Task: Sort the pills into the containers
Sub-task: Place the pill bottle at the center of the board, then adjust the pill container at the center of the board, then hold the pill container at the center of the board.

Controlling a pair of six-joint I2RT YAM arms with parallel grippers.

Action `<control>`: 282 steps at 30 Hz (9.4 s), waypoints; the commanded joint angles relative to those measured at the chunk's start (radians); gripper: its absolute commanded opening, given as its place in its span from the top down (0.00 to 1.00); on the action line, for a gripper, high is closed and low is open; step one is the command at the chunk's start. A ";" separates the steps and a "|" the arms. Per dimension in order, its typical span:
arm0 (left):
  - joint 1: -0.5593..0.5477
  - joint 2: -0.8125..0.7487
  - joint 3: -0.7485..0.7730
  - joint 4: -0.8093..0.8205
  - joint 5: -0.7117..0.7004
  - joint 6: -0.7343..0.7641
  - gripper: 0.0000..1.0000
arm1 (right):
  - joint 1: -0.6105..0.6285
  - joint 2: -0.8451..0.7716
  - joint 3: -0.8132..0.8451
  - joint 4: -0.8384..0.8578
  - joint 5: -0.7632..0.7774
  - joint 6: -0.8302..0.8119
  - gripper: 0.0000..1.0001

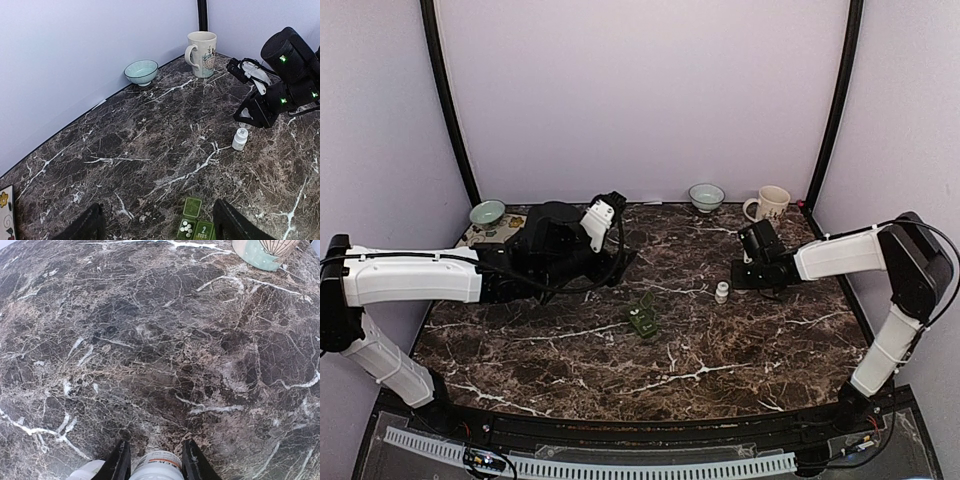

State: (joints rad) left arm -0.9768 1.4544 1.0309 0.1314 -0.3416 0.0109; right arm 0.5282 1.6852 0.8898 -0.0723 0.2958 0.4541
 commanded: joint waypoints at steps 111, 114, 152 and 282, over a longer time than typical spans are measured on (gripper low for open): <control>0.144 0.045 -0.356 0.203 0.716 -0.873 1.00 | 0.197 0.163 0.397 -0.129 -0.339 -0.047 0.93; 0.144 0.057 -0.366 0.204 0.699 -0.889 1.00 | 0.204 0.157 0.365 -0.105 -0.342 -0.030 0.93; 0.152 0.389 -0.139 0.111 0.641 -0.885 1.00 | 0.340 0.182 0.185 -0.004 -0.437 0.079 0.98; 0.044 0.460 0.177 -0.337 0.449 -0.642 1.00 | 0.313 0.132 0.213 -0.011 -0.355 0.103 0.85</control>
State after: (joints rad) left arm -0.9245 1.9038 1.1927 -0.1593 0.1184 -0.6342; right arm 0.8478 1.7977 1.0698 -0.1192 -0.0433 0.5594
